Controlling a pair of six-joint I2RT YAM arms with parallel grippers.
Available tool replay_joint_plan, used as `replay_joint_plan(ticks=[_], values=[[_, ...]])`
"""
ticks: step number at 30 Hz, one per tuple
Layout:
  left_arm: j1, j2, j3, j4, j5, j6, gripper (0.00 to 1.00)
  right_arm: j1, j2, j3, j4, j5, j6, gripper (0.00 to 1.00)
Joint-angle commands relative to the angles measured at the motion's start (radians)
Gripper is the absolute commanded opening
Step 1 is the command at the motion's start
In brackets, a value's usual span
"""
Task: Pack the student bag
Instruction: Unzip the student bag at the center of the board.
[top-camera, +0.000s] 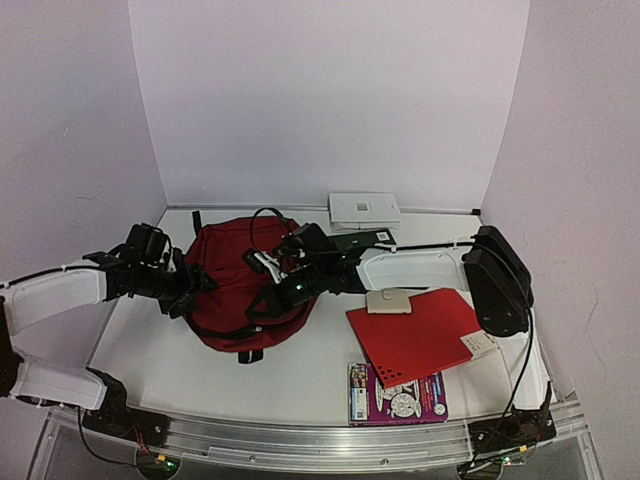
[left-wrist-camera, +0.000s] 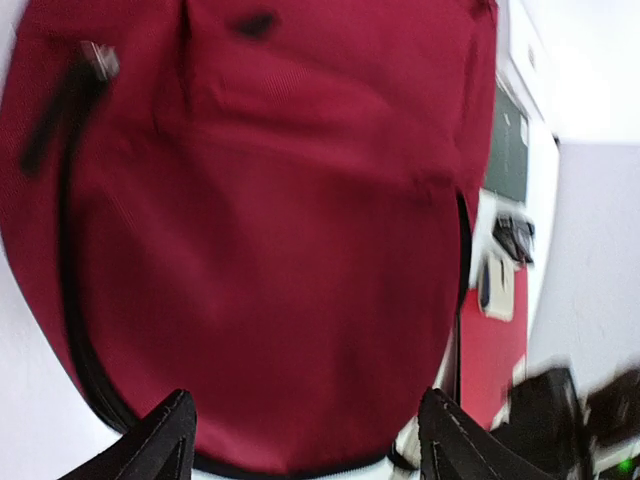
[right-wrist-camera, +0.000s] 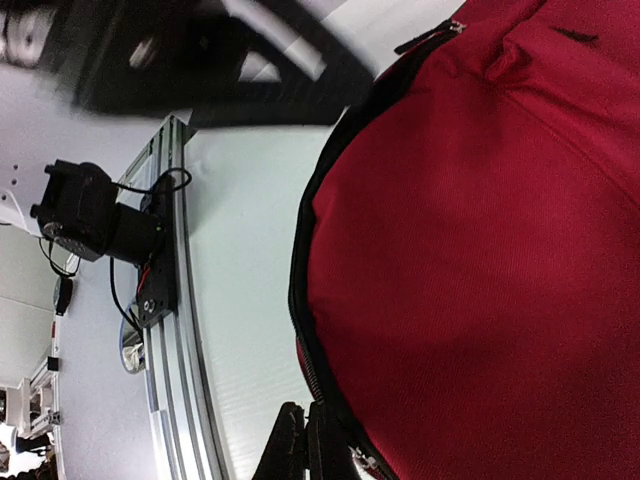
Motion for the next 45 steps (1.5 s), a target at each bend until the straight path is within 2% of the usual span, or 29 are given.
replay_joint_plan(ticks=[1, 5, 9, 14, 17, 22, 26, 30, 36, 41, 45], values=[[-0.056, -0.081, -0.124, 0.035, -0.020, -0.155, 0.78, -0.009, 0.061, 0.077, 0.018, 0.039, 0.007, 0.00], [-0.082, -0.097, -0.189, 0.052, -0.050, -0.209, 0.79, -0.018, 0.070, 0.107, 0.018, 0.066, -0.019, 0.00], [-0.087, -0.034, -0.221, 0.120, -0.044, -0.234, 0.79, -0.020, 0.065, 0.121, 0.018, 0.080, -0.039, 0.00], [-0.087, 0.024, -0.208, 0.164, -0.089, -0.239, 0.71, -0.020, 0.056, 0.116, 0.018, 0.076, -0.042, 0.00], [-0.087, 0.057, -0.208, 0.204, -0.107, -0.250, 0.55, -0.020, 0.057, 0.120, 0.018, 0.077, -0.040, 0.00], [-0.086, 0.142, -0.211, 0.280, -0.098, -0.269, 0.23, -0.020, 0.053, 0.120, 0.019, 0.074, -0.034, 0.00], [-0.076, 0.158, -0.182, 0.239, -0.120, -0.260, 0.01, -0.021, 0.044, 0.105, 0.019, 0.061, -0.030, 0.00], [-0.032, 0.092, -0.158, 0.133, -0.158, -0.237, 0.00, -0.039, 0.010, 0.049, 0.016, 0.063, -0.051, 0.00], [0.104, -0.038, -0.178, 0.029, -0.149, -0.189, 0.00, -0.146, -0.076, -0.115, 0.014, 0.056, -0.093, 0.00], [0.152, -0.012, -0.154, 0.010, -0.132, -0.152, 0.00, -0.250, -0.131, -0.217, 0.002, 0.077, -0.143, 0.00], [0.160, 0.041, -0.114, 0.034, -0.115, -0.147, 0.00, -0.272, -0.156, -0.232, 0.001, 0.088, -0.145, 0.00]])
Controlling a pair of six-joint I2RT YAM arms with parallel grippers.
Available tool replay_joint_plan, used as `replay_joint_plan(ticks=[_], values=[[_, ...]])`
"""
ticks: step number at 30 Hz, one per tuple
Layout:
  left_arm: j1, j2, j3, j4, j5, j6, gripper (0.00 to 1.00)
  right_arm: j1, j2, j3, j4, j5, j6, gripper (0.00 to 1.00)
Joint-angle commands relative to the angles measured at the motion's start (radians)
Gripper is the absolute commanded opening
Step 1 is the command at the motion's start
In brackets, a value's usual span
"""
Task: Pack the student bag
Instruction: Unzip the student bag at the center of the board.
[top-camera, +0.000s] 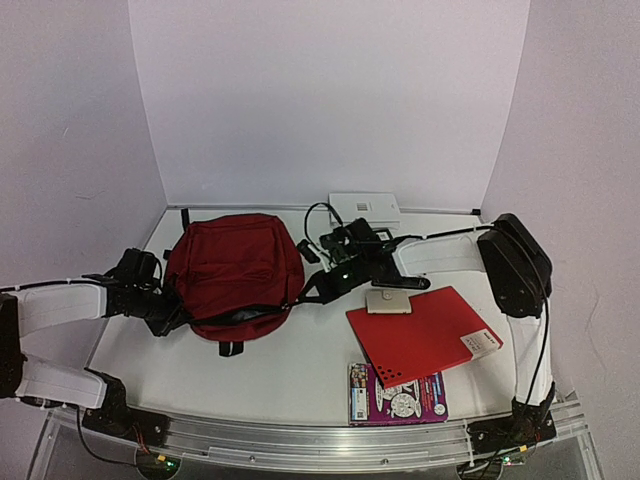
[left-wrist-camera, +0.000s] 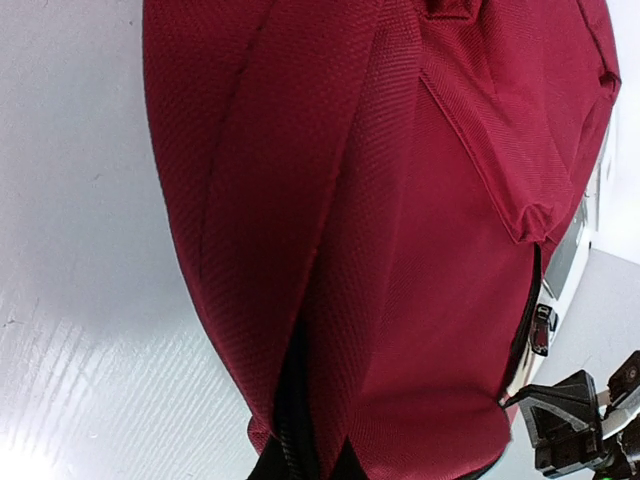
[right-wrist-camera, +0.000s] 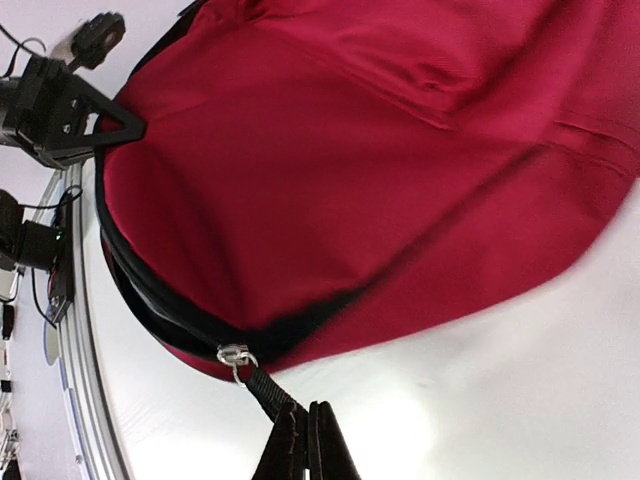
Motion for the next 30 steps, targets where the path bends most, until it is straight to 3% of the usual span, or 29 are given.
replay_joint_plan(ticks=[1, 5, 6, 8, 10, 13, 17, 22, 25, 30], values=[[0.041, 0.059, 0.081, -0.034, -0.068, 0.039, 0.00, -0.049, -0.087, -0.014, -0.025, 0.031, -0.013, 0.00], [0.042, 0.084, 0.132, -0.025, -0.042, 0.072, 0.01, -0.001, -0.083, 0.009, -0.028, -0.012, 0.008, 0.00], [0.041, 0.077, 0.146, -0.028, -0.020, 0.087, 0.10, 0.010, -0.086, 0.009, -0.028, -0.018, 0.008, 0.00], [0.023, 0.061, 0.180, -0.037, 0.014, 0.143, 0.42, 0.039, -0.071, 0.028, -0.028, -0.029, 0.023, 0.00], [-0.018, 0.039, 0.209, -0.081, -0.010, 0.181, 0.66, 0.069, -0.045, 0.058, -0.029, -0.043, 0.043, 0.00], [-0.101, 0.011, 0.187, -0.084, -0.027, 0.163, 0.85, 0.112, -0.025, 0.097, -0.025, -0.040, 0.045, 0.00], [-0.176, 0.012, 0.132, -0.025, -0.031, 0.084, 0.90, 0.169, 0.011, 0.162, -0.020, -0.041, 0.068, 0.00], [-0.180, 0.057, 0.043, 0.090, -0.029, 0.015, 0.84, 0.206, 0.036, 0.190, -0.021, -0.030, 0.072, 0.00], [-0.180, 0.018, 0.017, 0.083, -0.061, -0.006, 0.63, 0.209, 0.024, 0.182, -0.028, -0.021, 0.070, 0.00], [-0.148, -0.116, 0.035, -0.110, -0.161, 0.006, 0.14, 0.181, -0.064, 0.077, -0.041, 0.037, 0.000, 0.00]])
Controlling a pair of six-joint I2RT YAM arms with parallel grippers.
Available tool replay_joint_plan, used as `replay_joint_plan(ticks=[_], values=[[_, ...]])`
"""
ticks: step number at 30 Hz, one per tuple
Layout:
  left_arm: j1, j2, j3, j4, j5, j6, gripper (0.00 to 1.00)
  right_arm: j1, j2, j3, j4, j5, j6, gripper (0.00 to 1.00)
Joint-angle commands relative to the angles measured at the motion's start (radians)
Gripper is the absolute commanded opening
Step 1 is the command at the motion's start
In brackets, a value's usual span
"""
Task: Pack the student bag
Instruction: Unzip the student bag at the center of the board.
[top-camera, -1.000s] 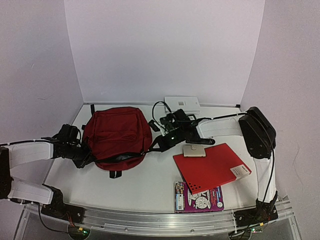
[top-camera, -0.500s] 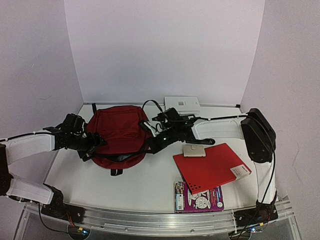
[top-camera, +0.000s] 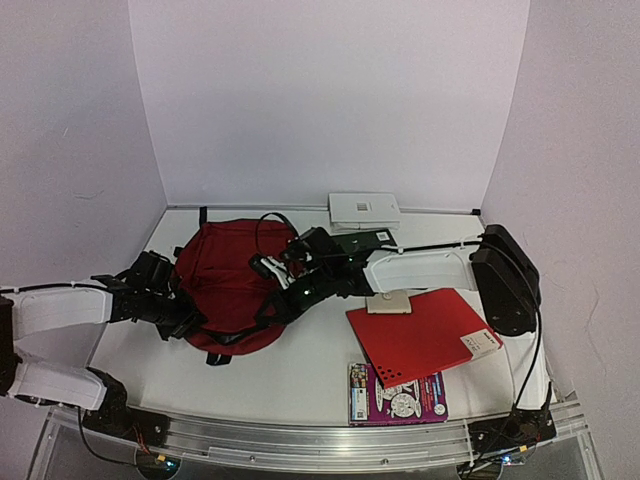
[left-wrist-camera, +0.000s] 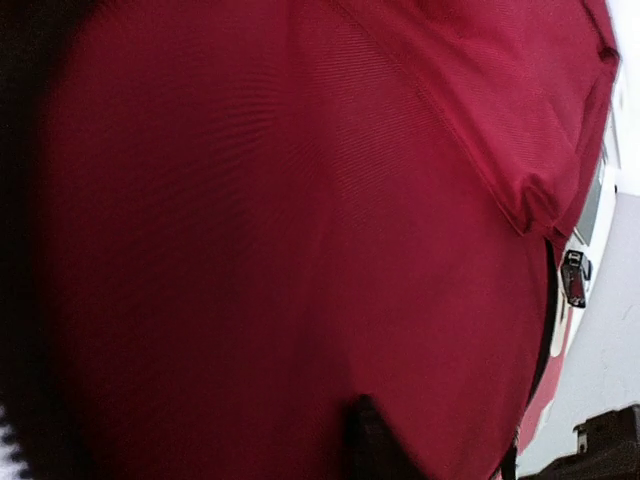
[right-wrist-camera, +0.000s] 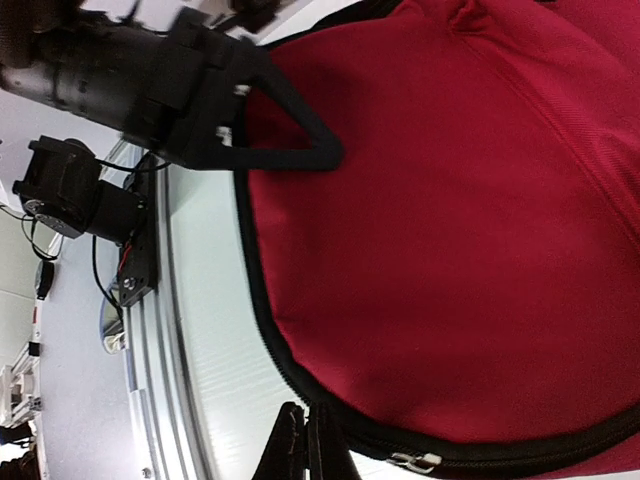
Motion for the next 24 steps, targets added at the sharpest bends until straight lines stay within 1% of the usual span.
replay_joint_plan(ticks=[1, 2, 3, 6, 12, 15, 16, 17, 19, 23, 24], values=[[0.055, -0.132, 0.025, -0.131, -0.090, 0.007, 0.08, -0.046, -0.095, -0.073, -0.007, 0.041, -0.057, 0.00], [0.099, -0.140, 0.027, -0.147, -0.069, 0.026, 0.02, -0.069, -0.099, -0.086, -0.015, 0.044, -0.065, 0.00], [0.135, -0.142, 0.025, -0.161, -0.046, 0.041, 0.00, -0.089, -0.102, -0.099, -0.019, 0.045, -0.076, 0.00], [0.224, -0.140, 0.022, -0.169, 0.015, 0.085, 0.00, -0.171, -0.099, -0.121, -0.026, 0.053, -0.105, 0.00], [0.278, -0.048, 0.081, -0.165, 0.053, 0.137, 0.00, -0.291, -0.063, -0.130, -0.030, 0.090, -0.170, 0.00], [0.295, 0.005, 0.114, -0.140, 0.079, 0.155, 0.00, -0.298, -0.052, -0.127, -0.030, 0.065, -0.173, 0.00], [0.297, 0.024, 0.125, -0.126, 0.093, 0.165, 0.02, -0.293, -0.048, -0.126, -0.030, 0.041, -0.159, 0.00], [0.298, 0.038, 0.137, -0.113, 0.111, 0.178, 0.06, -0.284, -0.045, -0.123, -0.030, 0.022, -0.144, 0.00], [0.293, 0.052, 0.169, -0.108, 0.146, 0.226, 0.20, -0.256, -0.045, -0.114, -0.029, -0.009, -0.124, 0.00], [0.249, -0.023, 0.248, -0.209, 0.130, 0.353, 0.64, -0.187, -0.038, -0.087, -0.025, -0.049, -0.084, 0.00], [0.240, -0.053, 0.264, -0.233, 0.136, 0.380, 0.71, -0.176, -0.031, -0.078, -0.022, -0.058, -0.073, 0.00]])
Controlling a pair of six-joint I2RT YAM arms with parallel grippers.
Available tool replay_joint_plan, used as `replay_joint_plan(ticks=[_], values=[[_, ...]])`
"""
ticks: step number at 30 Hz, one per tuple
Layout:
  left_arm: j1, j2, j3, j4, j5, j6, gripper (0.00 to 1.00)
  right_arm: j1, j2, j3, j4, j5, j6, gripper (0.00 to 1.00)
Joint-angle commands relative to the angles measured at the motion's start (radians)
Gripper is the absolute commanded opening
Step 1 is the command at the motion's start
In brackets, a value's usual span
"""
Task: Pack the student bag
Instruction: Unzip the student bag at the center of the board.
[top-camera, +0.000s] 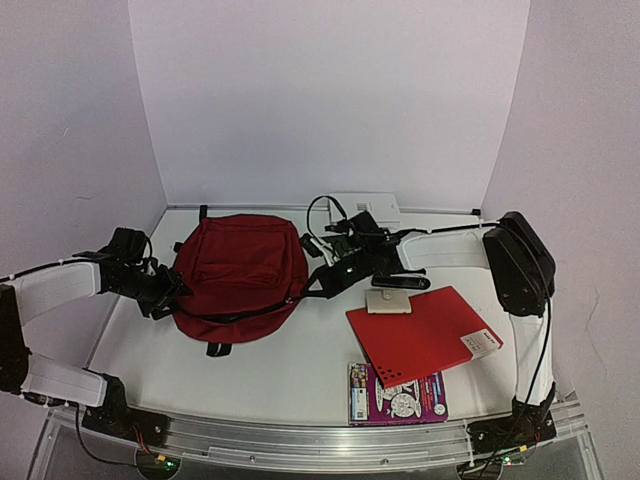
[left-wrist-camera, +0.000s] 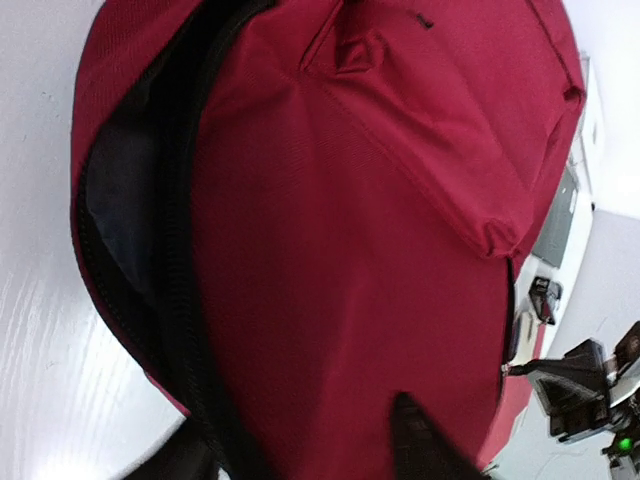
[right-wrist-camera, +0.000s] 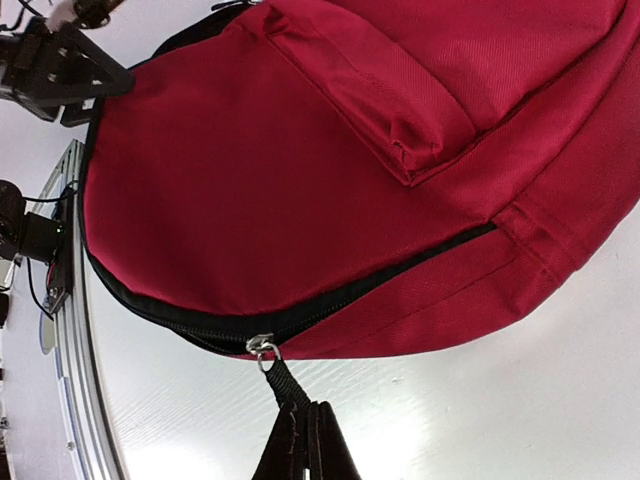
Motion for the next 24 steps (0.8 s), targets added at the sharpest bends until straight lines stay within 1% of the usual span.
replay_joint_plan(ticks=[1, 2, 4, 6, 8, 12, 17, 24], values=[[-0.041, -0.122, 0.122, -0.103, -0.008, 0.182, 0.75, 0.059, 0.015, 0.047, -0.014, -0.041, 0.052, 0.00], [-0.052, -0.147, 0.136, -0.119, 0.012, 0.203, 0.79, 0.067, 0.021, 0.054, -0.011, -0.046, 0.060, 0.00], [-0.094, -0.168, 0.158, -0.147, 0.029, 0.245, 0.82, 0.079, 0.032, 0.069, 0.001, -0.057, 0.082, 0.00], [-0.168, -0.155, 0.173, -0.165, 0.007, 0.278, 0.83, 0.088, 0.041, 0.087, 0.009, -0.075, 0.104, 0.00], [-0.215, -0.131, 0.172, -0.146, 0.000, 0.293, 0.83, 0.097, 0.043, 0.103, 0.015, -0.087, 0.124, 0.00], [-0.284, -0.103, 0.141, -0.024, 0.035, 0.319, 0.82, 0.107, 0.030, 0.121, 0.022, -0.088, 0.148, 0.00], [-0.377, -0.012, 0.158, 0.049, -0.039, 0.403, 0.79, 0.108, 0.010, 0.126, 0.033, -0.056, 0.161, 0.00], [-0.534, 0.183, 0.215, 0.064, -0.160, 0.511, 0.73, 0.099, 0.023, 0.143, 0.039, -0.024, 0.197, 0.00]])
